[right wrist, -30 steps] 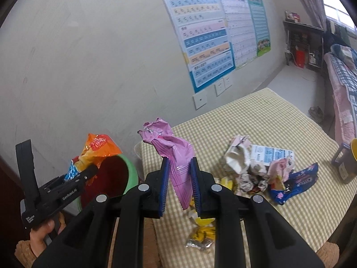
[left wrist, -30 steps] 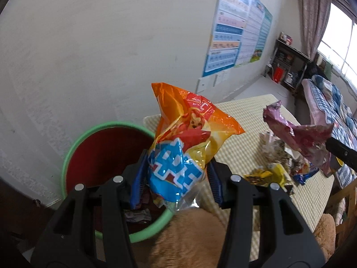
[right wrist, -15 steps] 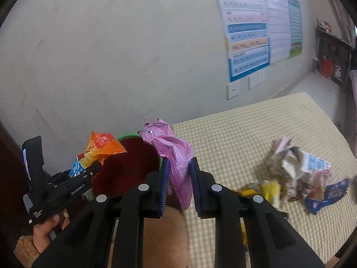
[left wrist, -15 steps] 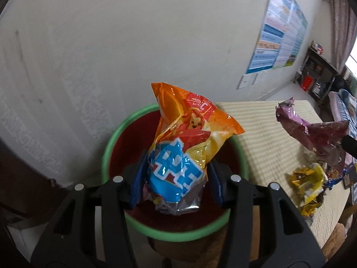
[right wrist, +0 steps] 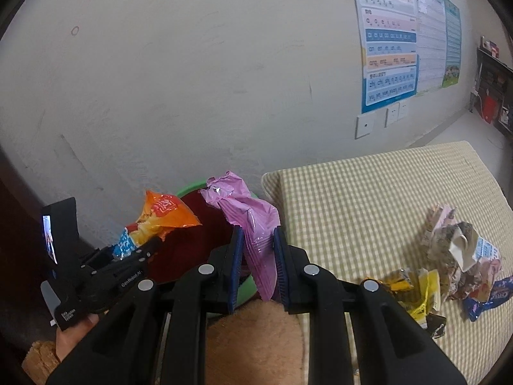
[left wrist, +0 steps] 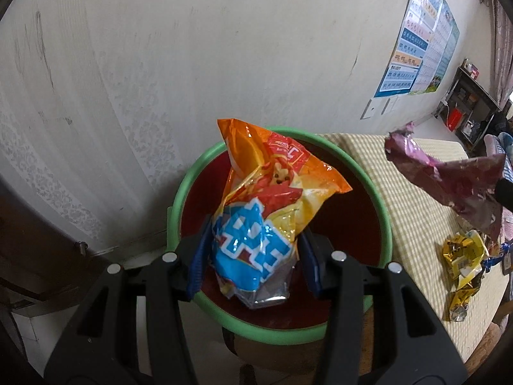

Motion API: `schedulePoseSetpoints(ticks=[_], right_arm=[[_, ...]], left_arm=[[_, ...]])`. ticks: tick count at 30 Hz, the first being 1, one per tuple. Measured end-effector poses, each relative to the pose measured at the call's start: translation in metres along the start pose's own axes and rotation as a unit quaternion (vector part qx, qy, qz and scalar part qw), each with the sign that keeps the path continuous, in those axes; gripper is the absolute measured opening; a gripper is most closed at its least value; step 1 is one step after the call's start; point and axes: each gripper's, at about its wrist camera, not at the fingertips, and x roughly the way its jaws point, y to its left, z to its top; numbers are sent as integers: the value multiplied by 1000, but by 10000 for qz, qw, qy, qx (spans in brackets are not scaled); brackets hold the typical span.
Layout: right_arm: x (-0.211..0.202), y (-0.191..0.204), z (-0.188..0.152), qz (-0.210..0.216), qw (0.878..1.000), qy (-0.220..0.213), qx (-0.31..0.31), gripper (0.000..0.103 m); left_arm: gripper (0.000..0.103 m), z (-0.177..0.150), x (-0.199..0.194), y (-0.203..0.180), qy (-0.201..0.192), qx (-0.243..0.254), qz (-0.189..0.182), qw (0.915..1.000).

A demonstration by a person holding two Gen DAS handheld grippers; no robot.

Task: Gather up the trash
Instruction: 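Carry both wrappers over the bin and open both grippers to drop them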

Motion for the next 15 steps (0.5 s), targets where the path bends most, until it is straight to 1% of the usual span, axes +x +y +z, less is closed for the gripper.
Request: schedulePoseSetpoints(ticks=[8, 15], right_arm=[[11, 15, 2, 83, 9998, 71, -194, 20], [22, 19, -2, 138, 9996, 201, -126, 20]], left_arm=[[48, 1, 1, 3, 20, -32, 12, 10000], [48, -1, 5, 1, 106, 1, 3, 9999]])
